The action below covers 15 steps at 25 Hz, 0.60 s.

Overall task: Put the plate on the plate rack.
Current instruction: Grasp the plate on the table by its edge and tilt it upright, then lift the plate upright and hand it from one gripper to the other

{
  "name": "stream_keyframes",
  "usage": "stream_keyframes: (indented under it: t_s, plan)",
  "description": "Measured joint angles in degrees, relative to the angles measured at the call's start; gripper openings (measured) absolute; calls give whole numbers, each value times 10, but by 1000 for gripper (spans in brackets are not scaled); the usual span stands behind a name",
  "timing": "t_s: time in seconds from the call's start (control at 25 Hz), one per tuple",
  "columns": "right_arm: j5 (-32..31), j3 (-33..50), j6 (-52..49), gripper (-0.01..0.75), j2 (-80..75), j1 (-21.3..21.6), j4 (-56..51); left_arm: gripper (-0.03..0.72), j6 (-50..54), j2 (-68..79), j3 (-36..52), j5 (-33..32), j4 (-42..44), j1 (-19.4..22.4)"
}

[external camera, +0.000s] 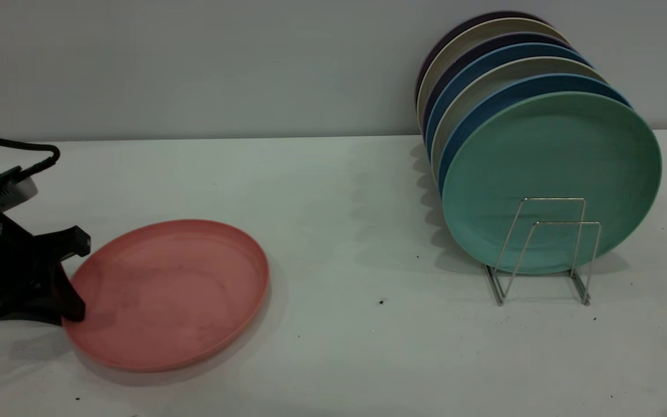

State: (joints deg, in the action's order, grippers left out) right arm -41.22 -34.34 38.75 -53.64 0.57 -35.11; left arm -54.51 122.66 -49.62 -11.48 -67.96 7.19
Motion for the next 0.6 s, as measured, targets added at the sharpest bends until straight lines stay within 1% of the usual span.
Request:
stream_keyframes:
  t_s: [0.04,0.12,0.28,0.36,0.6]
  plan:
    - [0,0,0,460,0,0,-1,32,-4,0,0,4,-6,0]
    - [0,0,0,460,0,0,-6,15,-8,0,0,10,-16,0]
    - [0,0,8,460,0,0,-41,13,-21,-1,-15,9,-16,0]
    - [-3,0,24,460,0,0,-67,13,-36,-5,-33,-1,-15,0]
    - [-5,0,84,460,-15,0,-163,14,-105,-41,-86,-101,-14,0]
